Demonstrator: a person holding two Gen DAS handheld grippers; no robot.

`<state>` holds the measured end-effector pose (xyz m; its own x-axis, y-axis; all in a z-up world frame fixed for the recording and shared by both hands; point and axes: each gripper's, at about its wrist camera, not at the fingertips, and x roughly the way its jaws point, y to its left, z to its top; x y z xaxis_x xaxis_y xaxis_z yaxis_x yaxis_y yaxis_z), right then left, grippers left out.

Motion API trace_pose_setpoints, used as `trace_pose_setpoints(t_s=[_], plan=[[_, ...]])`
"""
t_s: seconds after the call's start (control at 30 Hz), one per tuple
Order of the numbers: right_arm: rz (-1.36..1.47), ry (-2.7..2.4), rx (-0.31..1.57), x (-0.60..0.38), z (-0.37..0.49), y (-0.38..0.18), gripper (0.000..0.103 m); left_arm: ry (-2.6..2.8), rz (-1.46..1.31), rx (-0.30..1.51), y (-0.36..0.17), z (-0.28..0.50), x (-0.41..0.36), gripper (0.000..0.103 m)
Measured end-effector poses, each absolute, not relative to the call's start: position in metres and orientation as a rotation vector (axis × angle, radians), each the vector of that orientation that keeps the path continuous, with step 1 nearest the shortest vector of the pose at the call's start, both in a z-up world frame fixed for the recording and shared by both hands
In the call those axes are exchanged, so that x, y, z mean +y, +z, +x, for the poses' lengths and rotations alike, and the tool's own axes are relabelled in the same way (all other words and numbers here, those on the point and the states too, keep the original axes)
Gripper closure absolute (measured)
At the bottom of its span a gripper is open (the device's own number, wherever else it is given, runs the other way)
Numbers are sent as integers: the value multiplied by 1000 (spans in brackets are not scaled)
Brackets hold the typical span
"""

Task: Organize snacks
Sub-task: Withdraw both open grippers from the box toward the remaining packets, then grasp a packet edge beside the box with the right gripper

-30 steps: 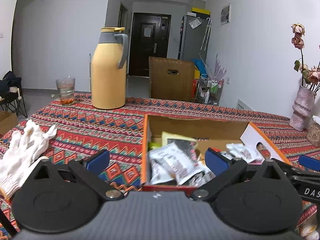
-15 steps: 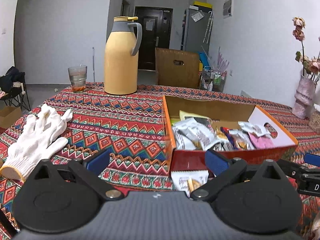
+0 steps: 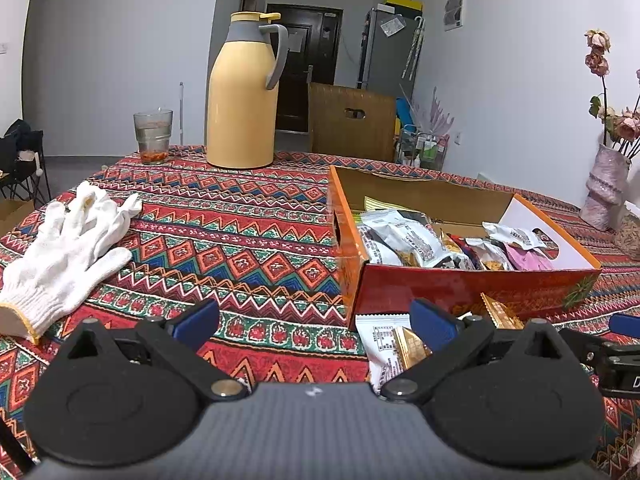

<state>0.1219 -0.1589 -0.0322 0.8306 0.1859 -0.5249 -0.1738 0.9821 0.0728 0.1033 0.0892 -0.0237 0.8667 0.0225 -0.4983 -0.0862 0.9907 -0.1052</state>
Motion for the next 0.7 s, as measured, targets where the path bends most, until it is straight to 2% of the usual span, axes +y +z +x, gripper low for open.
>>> trace_pose_setpoints(t_s=[0.6, 0.67, 0.7], plan=[[37, 240, 646, -130, 169, -44, 0, 45, -200, 550, -41, 111, 102, 0], [56, 247, 665, -130, 176, -48, 3, 41, -202, 551, -42, 111, 102, 0], [56, 247, 665, -130, 176, -48, 8, 39, -204, 551, -42, 111, 102, 0]])
